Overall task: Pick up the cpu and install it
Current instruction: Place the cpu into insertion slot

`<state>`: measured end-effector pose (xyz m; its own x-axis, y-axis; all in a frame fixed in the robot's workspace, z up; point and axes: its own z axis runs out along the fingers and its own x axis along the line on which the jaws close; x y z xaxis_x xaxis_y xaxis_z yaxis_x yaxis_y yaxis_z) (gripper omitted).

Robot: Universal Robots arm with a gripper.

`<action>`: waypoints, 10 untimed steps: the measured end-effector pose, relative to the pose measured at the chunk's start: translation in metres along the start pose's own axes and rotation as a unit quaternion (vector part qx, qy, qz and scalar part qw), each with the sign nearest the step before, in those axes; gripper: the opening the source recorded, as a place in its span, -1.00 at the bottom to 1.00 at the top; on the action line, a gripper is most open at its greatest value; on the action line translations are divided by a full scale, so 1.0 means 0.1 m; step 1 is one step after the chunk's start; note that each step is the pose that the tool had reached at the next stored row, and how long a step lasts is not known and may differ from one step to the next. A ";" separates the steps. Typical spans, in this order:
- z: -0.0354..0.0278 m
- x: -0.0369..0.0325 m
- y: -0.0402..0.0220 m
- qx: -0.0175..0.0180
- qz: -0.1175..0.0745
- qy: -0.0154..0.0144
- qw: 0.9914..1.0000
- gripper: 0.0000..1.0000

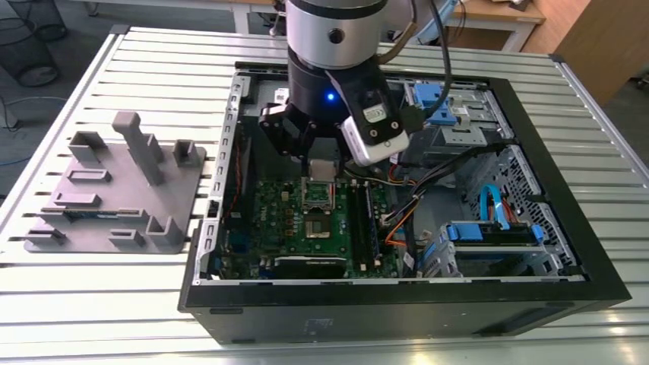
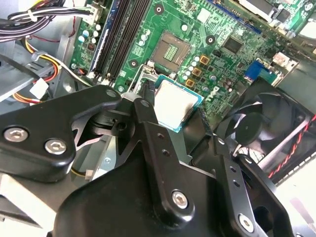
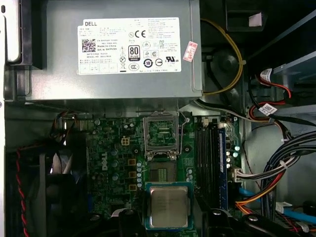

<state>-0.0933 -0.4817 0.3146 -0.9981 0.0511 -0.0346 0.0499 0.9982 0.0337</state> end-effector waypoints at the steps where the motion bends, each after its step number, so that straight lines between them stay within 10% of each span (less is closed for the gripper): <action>1: 0.011 0.000 -0.005 0.000 0.000 0.000 1.000 -0.06; 10: 0.110 0.001 -0.053 0.000 0.000 0.000 1.000 -0.06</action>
<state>-0.0934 -0.4867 0.3034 -0.9981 0.0511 -0.0346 0.0499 0.9982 0.0337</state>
